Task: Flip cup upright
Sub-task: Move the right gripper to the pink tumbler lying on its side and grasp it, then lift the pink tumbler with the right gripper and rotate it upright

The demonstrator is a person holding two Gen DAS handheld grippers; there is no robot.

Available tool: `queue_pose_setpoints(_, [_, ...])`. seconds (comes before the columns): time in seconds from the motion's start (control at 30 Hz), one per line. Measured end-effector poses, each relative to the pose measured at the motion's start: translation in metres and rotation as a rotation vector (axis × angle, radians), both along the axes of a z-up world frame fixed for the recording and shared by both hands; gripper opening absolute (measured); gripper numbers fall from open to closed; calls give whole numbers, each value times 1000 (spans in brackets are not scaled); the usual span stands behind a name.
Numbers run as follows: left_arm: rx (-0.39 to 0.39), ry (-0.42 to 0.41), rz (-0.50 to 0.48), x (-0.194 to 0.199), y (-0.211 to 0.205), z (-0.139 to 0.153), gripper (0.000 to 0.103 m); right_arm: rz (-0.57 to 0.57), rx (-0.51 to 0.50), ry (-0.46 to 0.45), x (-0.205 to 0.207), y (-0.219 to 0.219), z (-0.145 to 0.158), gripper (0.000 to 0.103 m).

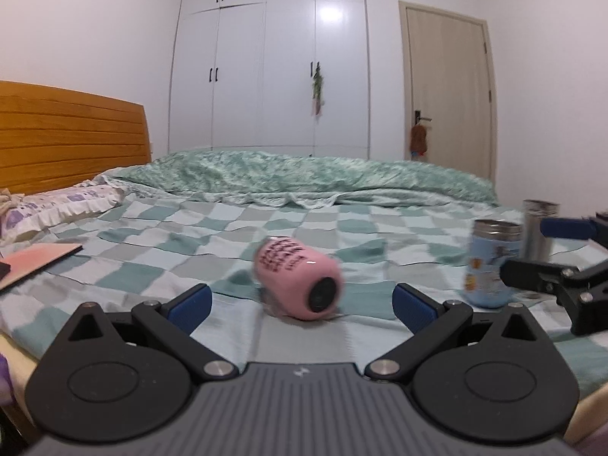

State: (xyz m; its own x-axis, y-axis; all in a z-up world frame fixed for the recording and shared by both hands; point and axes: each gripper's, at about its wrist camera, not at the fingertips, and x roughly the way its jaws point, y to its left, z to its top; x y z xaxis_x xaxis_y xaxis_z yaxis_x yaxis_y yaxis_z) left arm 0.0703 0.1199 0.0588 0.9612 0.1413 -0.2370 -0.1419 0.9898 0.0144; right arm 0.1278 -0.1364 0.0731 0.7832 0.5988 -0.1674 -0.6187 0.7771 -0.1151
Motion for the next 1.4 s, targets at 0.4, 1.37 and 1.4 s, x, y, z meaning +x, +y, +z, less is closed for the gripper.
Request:
queue_pose_setpoints(0.4, [49, 69, 55, 63, 63, -3, 103, 77, -41, 152, 99, 92, 2, 103])
queue_pose_setpoints(1.37, [62, 174, 45, 127, 122, -26, 103, 128, -99, 754, 244, 201, -44, 84])
queue_pose_setpoints(1.4, [58, 172, 44, 126, 123, -26, 103, 126, -93, 755, 244, 201, -43, 84])
